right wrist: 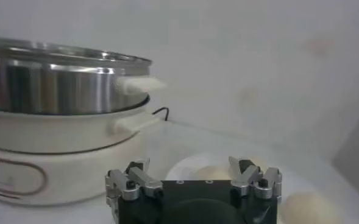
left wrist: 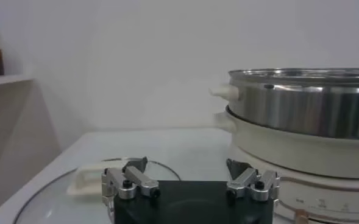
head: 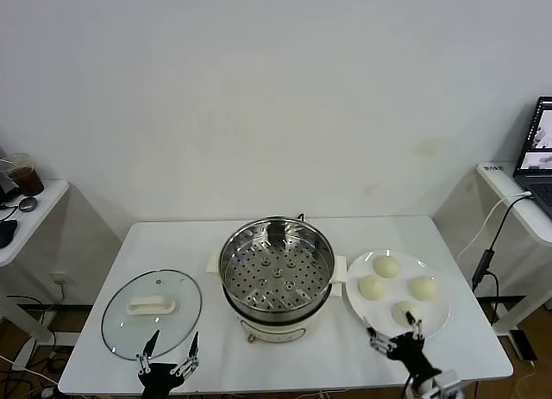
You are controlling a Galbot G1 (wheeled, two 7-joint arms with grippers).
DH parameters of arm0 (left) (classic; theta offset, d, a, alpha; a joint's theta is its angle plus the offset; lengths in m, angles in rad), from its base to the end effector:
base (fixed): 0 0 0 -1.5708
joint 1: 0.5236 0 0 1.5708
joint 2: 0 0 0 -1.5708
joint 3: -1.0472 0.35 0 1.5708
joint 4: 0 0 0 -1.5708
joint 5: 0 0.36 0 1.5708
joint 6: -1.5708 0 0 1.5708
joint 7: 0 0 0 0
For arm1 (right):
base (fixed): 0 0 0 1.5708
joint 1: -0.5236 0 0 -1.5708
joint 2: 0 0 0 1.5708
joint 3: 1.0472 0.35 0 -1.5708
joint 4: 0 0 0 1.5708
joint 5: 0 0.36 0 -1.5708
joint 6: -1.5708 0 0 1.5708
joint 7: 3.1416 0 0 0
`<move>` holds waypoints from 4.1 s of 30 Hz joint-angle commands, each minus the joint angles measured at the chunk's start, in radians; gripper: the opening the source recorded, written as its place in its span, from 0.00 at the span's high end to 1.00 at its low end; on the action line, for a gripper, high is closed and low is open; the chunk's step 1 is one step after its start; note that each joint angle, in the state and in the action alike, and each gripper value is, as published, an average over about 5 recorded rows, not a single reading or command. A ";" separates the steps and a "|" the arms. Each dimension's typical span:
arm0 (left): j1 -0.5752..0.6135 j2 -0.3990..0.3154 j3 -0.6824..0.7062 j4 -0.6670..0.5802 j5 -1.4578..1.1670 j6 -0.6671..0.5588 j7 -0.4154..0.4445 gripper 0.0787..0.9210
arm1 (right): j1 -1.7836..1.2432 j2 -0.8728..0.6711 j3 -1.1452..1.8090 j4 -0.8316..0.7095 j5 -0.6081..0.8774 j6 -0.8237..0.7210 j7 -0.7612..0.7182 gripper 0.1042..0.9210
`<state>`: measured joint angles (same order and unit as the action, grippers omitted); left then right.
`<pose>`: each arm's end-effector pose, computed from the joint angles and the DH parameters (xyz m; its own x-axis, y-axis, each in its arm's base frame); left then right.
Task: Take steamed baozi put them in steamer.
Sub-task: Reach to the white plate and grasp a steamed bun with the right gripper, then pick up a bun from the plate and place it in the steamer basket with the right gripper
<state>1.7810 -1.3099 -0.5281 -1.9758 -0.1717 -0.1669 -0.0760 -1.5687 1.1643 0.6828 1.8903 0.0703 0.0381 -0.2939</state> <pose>0.1113 0.0551 -0.3707 -0.9853 0.0323 0.1677 0.0407 0.9981 0.0469 0.1949 -0.1434 -0.3382 -0.9357 -0.2702 0.2269 -0.3312 0.8943 -0.3008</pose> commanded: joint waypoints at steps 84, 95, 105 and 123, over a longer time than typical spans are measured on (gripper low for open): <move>-0.022 -0.047 -0.157 0.012 0.041 -0.073 0.004 0.12 | 1.501 -0.239 -1.241 -1.022 -0.453 -0.035 -0.825 0.49; -0.040 -0.032 -0.142 0.017 0.031 -0.072 0.011 0.12 | 1.803 -0.407 -1.451 -0.771 -0.161 0.014 -0.893 0.49; -0.039 -0.015 -0.134 0.016 0.024 -0.066 0.013 0.12 | 2.137 -0.316 -1.718 -0.647 0.096 0.117 -0.889 0.48; -0.040 -0.018 -0.173 0.023 0.011 -0.074 0.018 0.12 | 2.079 0.090 -1.922 -0.642 -0.099 0.450 -0.792 0.47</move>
<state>1.7403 -1.3273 -0.6974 -1.9529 -0.1561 -0.2408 -0.0590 0.5057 1.1050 -1.1474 1.2437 0.0675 0.3381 -1.1083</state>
